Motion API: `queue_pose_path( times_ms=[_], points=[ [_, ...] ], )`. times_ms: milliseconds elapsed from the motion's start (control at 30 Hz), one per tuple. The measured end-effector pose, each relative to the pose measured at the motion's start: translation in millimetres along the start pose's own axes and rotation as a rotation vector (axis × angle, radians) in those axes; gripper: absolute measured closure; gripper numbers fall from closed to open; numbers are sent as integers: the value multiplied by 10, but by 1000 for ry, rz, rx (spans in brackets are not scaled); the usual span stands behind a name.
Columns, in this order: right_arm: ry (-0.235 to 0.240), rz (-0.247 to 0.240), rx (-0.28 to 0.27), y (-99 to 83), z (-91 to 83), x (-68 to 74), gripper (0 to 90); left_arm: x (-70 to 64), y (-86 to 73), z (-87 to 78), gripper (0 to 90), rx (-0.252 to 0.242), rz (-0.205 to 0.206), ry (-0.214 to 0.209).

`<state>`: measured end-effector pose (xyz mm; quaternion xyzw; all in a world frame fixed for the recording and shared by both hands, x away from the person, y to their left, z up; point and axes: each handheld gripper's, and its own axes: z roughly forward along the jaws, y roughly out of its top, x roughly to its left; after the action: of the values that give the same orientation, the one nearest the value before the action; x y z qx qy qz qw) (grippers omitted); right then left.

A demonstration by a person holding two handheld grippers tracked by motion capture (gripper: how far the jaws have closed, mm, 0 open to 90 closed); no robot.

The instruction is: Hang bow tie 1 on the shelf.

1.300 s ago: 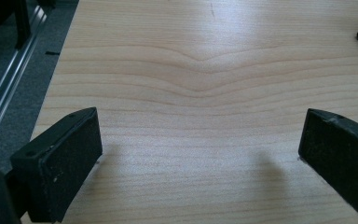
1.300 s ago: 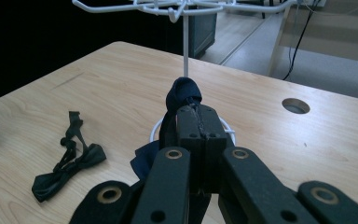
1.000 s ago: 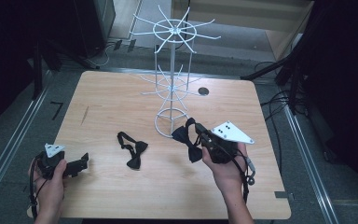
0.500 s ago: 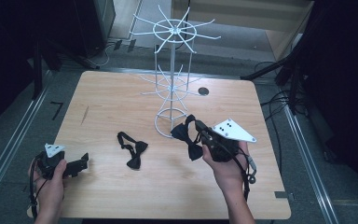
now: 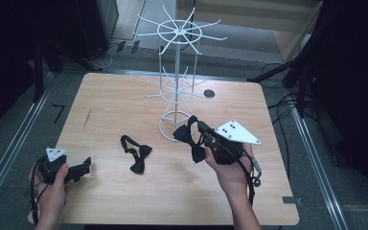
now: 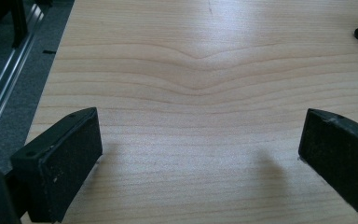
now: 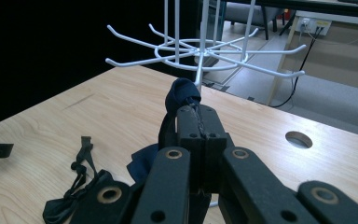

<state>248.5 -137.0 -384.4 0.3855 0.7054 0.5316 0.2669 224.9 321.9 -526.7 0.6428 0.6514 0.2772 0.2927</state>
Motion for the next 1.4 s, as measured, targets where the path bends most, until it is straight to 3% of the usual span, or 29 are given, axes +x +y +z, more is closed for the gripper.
queue_pose_path(
  times_ms=[1400],
  points=[
    [3, 1, -6, 186, 189, -51, 900, 10, 2, 8, 0, 7, -4, -7]
  ],
)
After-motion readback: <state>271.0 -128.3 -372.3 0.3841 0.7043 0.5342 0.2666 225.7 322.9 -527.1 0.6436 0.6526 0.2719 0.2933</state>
